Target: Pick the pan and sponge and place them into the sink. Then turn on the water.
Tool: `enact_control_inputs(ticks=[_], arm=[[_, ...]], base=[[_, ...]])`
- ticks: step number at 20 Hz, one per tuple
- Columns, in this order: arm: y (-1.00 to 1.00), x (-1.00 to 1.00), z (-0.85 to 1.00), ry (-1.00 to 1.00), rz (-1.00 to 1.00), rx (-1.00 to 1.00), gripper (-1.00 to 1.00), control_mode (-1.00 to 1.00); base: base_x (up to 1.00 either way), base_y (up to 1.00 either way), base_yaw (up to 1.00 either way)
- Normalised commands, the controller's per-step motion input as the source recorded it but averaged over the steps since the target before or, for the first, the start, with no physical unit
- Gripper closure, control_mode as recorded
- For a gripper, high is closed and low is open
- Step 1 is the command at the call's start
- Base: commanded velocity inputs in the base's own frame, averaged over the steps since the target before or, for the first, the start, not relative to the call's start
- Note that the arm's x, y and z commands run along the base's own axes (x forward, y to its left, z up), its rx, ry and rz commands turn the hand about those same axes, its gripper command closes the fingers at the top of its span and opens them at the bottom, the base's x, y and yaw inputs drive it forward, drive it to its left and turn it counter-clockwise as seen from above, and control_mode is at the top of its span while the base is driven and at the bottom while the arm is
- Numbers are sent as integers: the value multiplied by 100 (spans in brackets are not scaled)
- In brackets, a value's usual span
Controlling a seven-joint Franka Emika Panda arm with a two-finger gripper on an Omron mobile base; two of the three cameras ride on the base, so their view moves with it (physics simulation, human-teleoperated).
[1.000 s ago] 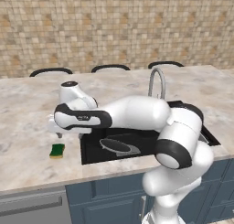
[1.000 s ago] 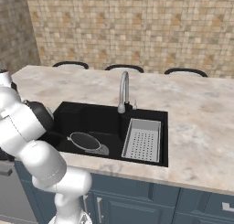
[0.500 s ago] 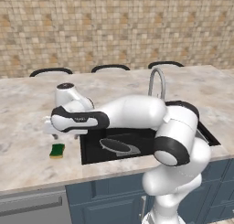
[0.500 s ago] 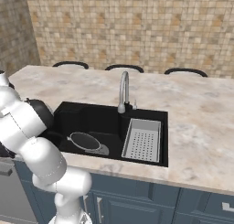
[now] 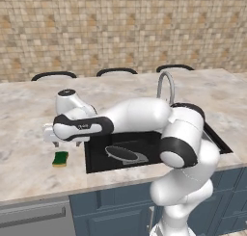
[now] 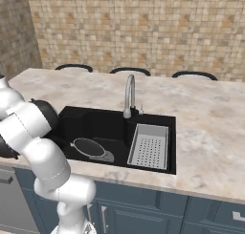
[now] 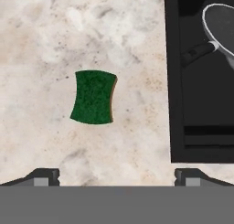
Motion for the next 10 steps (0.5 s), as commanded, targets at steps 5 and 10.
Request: enact_control_inputs(ticks=[5,10], arm=[[5,11,-8,-1,1,0,-100,-100],[10,6,-12,-1,-1,0,-100,-100]], base=[[0,0,0],[0,0,0]])
